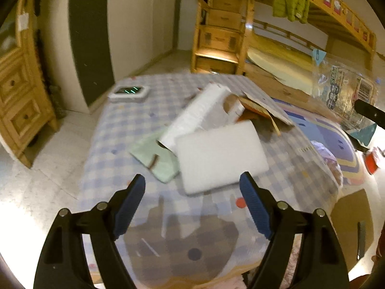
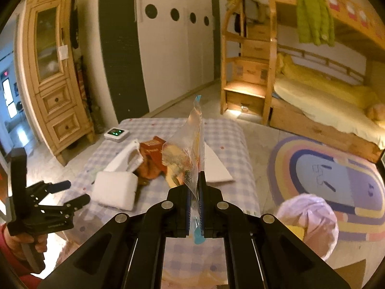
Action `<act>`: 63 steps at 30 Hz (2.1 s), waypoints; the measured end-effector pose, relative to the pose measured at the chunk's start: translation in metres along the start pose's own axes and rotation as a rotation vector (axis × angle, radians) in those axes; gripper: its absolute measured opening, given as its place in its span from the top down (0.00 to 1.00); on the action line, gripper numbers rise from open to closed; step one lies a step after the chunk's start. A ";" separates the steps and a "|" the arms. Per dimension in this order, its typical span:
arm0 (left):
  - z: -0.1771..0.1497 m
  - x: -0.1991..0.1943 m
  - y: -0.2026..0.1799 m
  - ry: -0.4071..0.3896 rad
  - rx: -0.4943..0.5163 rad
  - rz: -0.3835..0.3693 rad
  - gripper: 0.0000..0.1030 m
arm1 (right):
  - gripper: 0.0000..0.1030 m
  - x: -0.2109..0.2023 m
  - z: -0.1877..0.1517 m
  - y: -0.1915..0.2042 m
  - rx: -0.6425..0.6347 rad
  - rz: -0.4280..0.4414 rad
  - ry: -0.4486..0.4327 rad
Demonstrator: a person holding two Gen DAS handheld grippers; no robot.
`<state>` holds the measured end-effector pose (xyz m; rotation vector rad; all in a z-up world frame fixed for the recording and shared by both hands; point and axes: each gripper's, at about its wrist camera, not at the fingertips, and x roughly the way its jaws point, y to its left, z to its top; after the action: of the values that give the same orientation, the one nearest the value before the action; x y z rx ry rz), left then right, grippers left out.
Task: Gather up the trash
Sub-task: 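Lift the clear plastic wrapper with the right gripper toward the wastebasket, then grasp the white foam block with the left gripper while the right gripper holds the wrapper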
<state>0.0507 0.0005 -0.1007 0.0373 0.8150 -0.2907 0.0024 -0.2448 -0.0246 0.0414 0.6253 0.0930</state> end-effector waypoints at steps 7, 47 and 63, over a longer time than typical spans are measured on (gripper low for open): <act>-0.005 0.035 0.002 0.070 0.003 -0.092 0.46 | 0.95 0.000 -0.006 -0.007 0.017 -0.004 0.016; 0.011 0.043 -0.065 0.025 0.094 -0.035 0.72 | 0.95 -0.006 -0.024 -0.026 0.073 0.003 0.031; 0.011 -0.035 -0.050 -0.092 0.115 -0.001 0.73 | 0.95 -0.013 -0.035 -0.049 0.135 0.015 0.017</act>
<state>0.0224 -0.0405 -0.0635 0.1306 0.7059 -0.3378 -0.0251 -0.2948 -0.0482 0.1758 0.6472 0.0661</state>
